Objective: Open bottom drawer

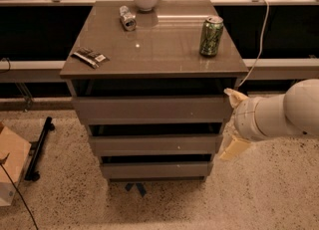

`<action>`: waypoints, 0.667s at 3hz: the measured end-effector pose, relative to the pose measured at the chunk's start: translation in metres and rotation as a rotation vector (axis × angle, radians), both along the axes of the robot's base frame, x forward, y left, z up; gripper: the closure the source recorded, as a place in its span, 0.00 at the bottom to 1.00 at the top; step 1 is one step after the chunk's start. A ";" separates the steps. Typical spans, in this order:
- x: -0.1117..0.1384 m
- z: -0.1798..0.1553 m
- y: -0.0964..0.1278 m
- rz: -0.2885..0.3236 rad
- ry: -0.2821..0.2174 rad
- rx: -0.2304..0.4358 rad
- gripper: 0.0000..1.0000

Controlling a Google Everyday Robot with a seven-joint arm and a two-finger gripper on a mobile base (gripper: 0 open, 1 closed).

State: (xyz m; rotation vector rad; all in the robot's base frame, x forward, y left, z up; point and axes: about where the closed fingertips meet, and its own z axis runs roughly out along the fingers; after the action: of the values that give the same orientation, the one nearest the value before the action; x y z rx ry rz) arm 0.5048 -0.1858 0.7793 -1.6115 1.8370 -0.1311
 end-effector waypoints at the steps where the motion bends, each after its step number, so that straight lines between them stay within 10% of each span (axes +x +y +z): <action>1: 0.000 0.000 0.000 0.000 0.000 0.000 0.00; 2: 0.001 -0.009 0.007 -0.011 0.016 -0.017 0.00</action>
Offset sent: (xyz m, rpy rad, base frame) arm 0.0027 0.0159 -0.0263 -0.0406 0.0467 -0.0338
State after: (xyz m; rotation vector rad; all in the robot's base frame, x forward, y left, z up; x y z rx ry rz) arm 0.5055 -0.1791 0.7704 -1.6182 1.8616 -0.1392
